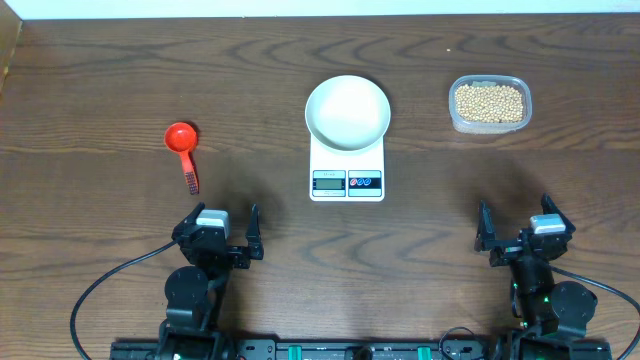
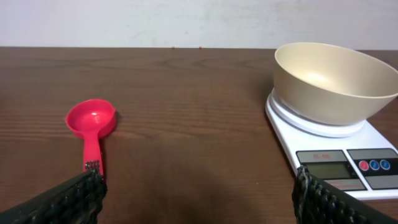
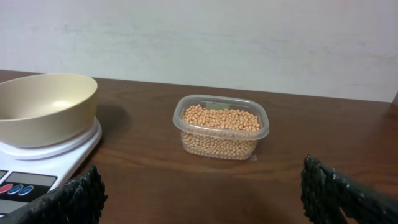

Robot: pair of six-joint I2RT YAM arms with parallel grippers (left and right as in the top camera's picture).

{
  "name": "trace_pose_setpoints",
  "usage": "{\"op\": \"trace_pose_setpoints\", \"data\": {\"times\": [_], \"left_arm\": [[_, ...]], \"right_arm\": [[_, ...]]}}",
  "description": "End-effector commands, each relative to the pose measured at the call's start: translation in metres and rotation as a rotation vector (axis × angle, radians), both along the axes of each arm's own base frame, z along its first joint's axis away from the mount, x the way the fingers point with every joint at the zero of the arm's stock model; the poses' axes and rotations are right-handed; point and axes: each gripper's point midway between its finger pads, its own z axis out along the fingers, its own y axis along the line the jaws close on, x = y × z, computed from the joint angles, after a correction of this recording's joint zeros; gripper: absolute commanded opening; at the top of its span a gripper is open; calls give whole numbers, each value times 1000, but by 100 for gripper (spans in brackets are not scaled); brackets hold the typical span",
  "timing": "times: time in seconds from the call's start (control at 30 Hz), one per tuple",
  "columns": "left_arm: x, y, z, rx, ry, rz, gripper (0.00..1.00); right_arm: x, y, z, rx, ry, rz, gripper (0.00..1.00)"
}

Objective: Scoop item into bowl and weigh 50g on scale

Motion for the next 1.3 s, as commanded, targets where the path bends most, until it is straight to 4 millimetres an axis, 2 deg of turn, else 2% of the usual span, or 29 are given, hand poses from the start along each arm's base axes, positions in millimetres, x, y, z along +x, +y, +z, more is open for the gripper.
{"op": "trace_pose_setpoints", "data": {"times": [0.0,0.13,0.5,0.77,1.0,1.27], "left_arm": [[-1,0,7,-30,1,5,98],[-1,-1,23,-91,-20,12,98],[2,-1,91,-110,-43,14,98],[26,-7,127,-99,77,2,98],[63,-17,146,-87,247,-22,98],[101,-25,132,-38,493,-40,98]], "right_arm": [[0,2,-2,13,4,9,99],[0,2,-2,13,4,9,99],[0,2,-2,13,4,9,99],[0,2,-2,13,4,9,99],[0,2,-2,13,4,9,99],[0,2,-2,13,4,9,99]]}}
